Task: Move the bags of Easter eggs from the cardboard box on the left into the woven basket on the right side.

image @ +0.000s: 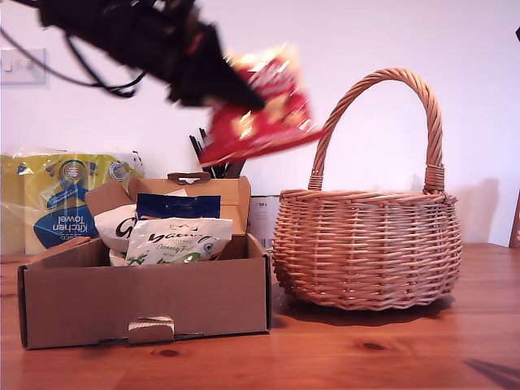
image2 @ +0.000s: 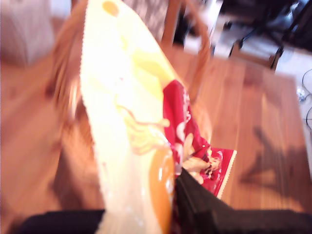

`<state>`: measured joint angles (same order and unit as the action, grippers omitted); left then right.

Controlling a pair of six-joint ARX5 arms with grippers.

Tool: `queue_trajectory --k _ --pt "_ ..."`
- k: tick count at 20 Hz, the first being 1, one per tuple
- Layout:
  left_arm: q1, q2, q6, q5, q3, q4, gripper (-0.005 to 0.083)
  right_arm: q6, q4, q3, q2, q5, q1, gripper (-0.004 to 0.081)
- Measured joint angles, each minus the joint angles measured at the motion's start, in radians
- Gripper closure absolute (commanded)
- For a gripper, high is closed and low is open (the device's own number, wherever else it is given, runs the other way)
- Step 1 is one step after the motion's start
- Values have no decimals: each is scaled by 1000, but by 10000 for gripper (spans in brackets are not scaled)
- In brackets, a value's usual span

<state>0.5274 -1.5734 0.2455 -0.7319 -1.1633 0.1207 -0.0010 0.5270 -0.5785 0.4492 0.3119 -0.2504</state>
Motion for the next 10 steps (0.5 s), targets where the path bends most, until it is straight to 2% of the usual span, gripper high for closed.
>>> queue_trajectory --k 5,10 --pt "78 -89 -85 59 -1 -268 795 0 -2 0 0 0 0 783" --pt "118 -230 -89 167 -1 -434 795 0 -3 0 0 0 0 783"
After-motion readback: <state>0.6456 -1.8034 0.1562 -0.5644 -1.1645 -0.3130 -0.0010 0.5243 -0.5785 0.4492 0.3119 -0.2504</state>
